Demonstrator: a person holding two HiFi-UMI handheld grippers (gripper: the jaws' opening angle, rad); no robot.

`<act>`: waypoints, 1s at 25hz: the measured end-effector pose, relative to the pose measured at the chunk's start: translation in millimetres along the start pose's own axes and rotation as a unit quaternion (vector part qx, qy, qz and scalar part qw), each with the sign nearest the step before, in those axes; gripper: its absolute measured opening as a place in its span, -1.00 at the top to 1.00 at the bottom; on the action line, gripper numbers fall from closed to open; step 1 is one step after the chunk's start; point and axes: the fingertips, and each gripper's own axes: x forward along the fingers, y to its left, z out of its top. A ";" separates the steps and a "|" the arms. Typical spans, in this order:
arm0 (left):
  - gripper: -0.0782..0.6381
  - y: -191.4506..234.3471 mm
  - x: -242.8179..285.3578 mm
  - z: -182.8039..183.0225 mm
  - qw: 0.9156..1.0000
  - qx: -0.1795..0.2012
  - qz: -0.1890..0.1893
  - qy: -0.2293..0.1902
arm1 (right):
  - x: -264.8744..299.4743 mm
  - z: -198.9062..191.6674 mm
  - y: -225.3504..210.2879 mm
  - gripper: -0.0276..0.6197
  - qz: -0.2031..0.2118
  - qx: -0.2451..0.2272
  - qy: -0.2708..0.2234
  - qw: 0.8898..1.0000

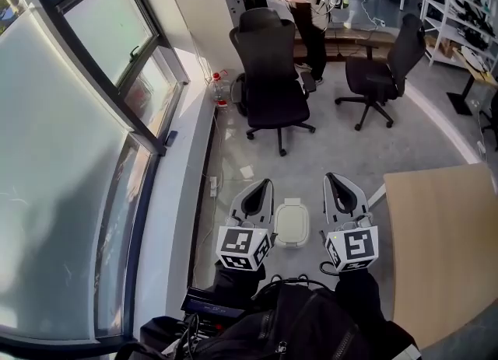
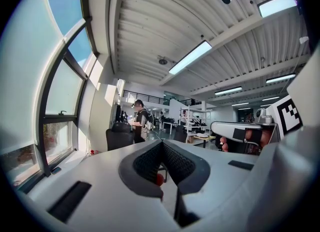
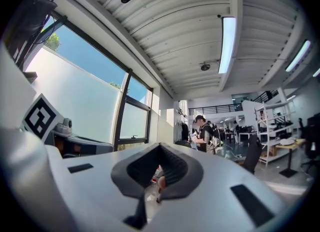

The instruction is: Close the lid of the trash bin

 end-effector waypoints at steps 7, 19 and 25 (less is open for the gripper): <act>0.78 -1.1 -3.0 12.5 1.000 0.002 -0.004 -0.013 | -2.8 14.0 5.9 0.90 0.000 -0.007 -0.009 1.000; 0.78 -1.1 -11.3 16.1 1.000 0.001 -0.007 -0.014 | -8.9 24.1 12.4 0.90 -0.003 -0.010 -0.012 1.000; 0.78 0.7 -14.8 12.7 1.000 0.003 -0.008 -0.010 | -8.8 21.5 19.4 0.90 0.003 -0.018 -0.010 1.000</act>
